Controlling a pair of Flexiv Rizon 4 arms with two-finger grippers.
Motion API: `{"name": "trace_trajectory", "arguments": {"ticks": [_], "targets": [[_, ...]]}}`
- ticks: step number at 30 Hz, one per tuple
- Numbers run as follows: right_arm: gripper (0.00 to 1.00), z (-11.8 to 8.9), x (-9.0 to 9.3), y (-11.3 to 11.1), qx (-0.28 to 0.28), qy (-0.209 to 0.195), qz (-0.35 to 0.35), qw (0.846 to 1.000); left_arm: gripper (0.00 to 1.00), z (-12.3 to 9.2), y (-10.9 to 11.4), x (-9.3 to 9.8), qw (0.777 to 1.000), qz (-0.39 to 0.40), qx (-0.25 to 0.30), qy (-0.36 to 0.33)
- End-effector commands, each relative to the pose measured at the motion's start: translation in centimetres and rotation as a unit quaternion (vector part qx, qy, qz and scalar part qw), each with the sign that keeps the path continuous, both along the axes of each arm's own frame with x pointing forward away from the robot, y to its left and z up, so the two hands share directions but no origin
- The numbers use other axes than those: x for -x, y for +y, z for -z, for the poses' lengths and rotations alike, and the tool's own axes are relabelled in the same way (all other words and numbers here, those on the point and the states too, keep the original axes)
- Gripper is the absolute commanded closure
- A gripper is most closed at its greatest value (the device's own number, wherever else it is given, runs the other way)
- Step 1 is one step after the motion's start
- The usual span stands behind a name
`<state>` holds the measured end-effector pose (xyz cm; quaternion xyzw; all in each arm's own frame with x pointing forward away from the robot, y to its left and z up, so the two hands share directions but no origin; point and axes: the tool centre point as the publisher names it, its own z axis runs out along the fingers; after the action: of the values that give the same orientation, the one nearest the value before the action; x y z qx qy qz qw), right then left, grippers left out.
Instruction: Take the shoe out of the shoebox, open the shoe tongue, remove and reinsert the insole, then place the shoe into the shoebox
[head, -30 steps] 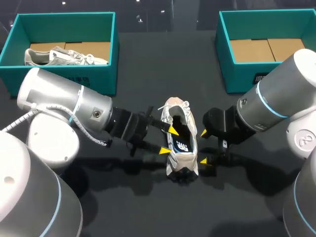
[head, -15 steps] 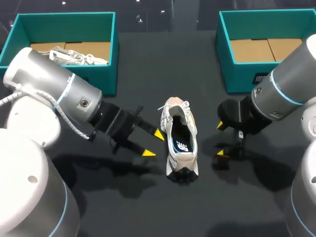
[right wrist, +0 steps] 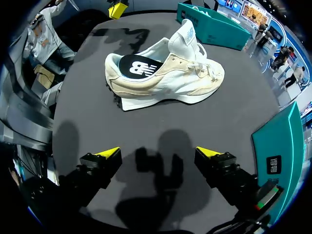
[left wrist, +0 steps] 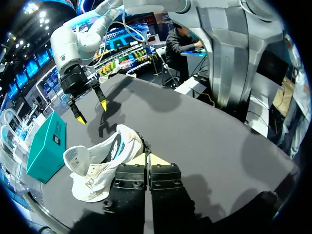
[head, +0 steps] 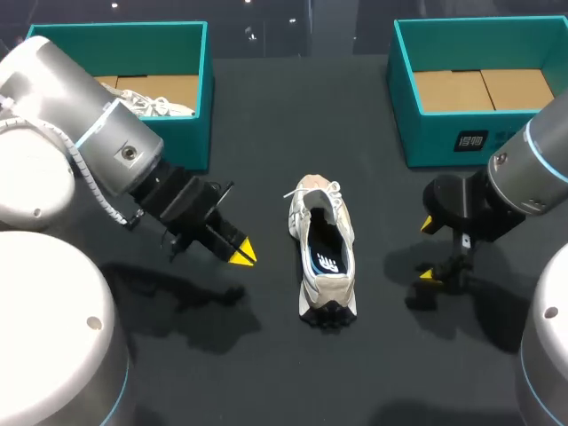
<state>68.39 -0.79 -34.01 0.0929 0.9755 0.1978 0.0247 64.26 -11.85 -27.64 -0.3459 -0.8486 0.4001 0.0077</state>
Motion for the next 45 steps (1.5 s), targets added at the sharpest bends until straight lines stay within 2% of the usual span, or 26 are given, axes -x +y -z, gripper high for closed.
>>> {"name": "trace_trajectory", "arguments": {"ticks": [1,8,13,20,29,32,33,41,43,45], "targets": [[0.0,-0.6,0.7,-0.5,-0.001,-0.003,0.001,1.0,1.0,-1.2,1.1,-0.1,1.0,0.001,-0.003,0.0],[0.0,-0.6,0.7,-0.5,-0.001,-0.003,0.001,1.0,1.0,-1.2,1.1,-0.1,1.0,0.001,-0.003,0.0],[0.0,-0.6,0.7,-0.5,-0.001,-0.003,0.001,1.0,1.0,-1.6,0.7,-0.9,0.997,0.058,-0.033,-0.037],[0.0,-0.7,0.9,-1.0,-0.003,0.001,0.003,1.0,1.0,-1.9,-0.6,-2.0,0.989,0.122,-0.069,-0.05],[0.0,-1.4,1.8,-4.3,0.002,0.009,0.036,0.999,1.0,-2.6,-2.8,-2.8,0.968,0.199,-0.113,-0.099],[0.0,-1.5,1.9,-4.8,0.007,0.009,0.038,0.999,1.0,-2.8,-3.7,-3.5,0.952,0.252,-0.129,-0.117],[0.0,-1.5,1.9,-4.8,0.007,0.009,0.038,0.999,1.0,-2.7,-3.8,-4.2,0.947,0.269,-0.134,-0.11],[0.0,-1.5,1.9,-4.8,0.007,0.009,0.038,0.999,1.0,-2.7,-3.8,-4.2,0.947,0.269,-0.134,-0.11],[0.0,-1.5,1.9,-4.8,0.007,0.009,0.038,0.999,1.0,-1.8,-5.0,-4.3,0.937,0.288,-0.159,-0.116],[0.0,-1.5,1.9,-4.8,0.007,0.009,0.038,0.999,1.0,-1.2,-5.8,-4.9,0.931,0.307,-0.156,-0.119]]}}
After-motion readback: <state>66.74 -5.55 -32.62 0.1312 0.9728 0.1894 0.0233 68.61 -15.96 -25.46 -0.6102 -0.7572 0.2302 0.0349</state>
